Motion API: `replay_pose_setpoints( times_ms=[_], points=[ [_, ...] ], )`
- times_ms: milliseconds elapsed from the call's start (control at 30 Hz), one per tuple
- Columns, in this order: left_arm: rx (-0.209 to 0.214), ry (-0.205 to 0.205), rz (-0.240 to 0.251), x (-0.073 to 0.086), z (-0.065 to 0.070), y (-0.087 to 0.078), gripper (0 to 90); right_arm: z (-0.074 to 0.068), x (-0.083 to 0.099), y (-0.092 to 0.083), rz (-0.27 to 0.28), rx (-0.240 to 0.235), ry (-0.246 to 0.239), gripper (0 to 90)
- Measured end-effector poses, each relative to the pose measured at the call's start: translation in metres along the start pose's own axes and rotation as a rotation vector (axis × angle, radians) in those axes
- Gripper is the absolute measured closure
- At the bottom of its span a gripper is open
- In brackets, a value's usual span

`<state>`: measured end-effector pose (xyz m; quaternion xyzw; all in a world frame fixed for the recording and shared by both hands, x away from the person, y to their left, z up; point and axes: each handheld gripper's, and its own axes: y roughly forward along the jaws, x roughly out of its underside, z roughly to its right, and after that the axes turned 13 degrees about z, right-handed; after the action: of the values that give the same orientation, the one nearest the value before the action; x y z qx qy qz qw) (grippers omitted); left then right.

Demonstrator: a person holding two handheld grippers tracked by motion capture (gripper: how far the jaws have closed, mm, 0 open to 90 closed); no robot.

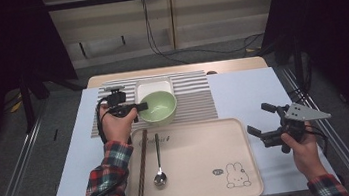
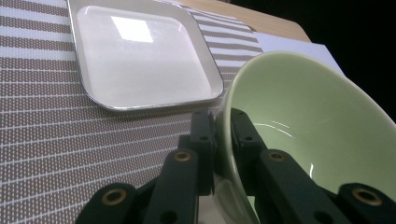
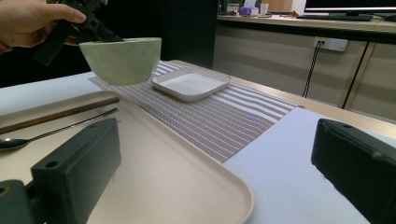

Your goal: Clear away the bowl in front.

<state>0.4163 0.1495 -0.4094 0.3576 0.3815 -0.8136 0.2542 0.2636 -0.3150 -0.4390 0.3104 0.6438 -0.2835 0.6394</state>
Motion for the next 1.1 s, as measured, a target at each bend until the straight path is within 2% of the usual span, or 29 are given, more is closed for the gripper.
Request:
replay_pose_setpoints(
  times_ms=[467,533,667,900,1100],
  points=[
    [0.059,0.058,-0.033,0.017,0.016,-0.013,82.1,-0.001,0.001,0.002,0.001,-0.008,0.002,1.0],
    [0.066,0.054,-0.035,0.020,0.018,-0.014,82.1,-0.001,0.001,0.002,0.000,-0.011,0.000,1.0],
    [0.075,0.081,-0.048,0.025,0.022,-0.016,82.1,-0.001,0.001,0.001,-0.005,-0.008,0.005,1.0],
    [0.104,0.104,-0.060,0.034,0.029,-0.017,82.0,-0.001,0.001,0.002,-0.005,-0.006,-0.001,1.0],
    [0.124,0.106,-0.064,0.041,0.034,-0.018,82.0,-0.001,0.001,0.002,-0.008,-0.004,-0.003,1.0]
  ],
)
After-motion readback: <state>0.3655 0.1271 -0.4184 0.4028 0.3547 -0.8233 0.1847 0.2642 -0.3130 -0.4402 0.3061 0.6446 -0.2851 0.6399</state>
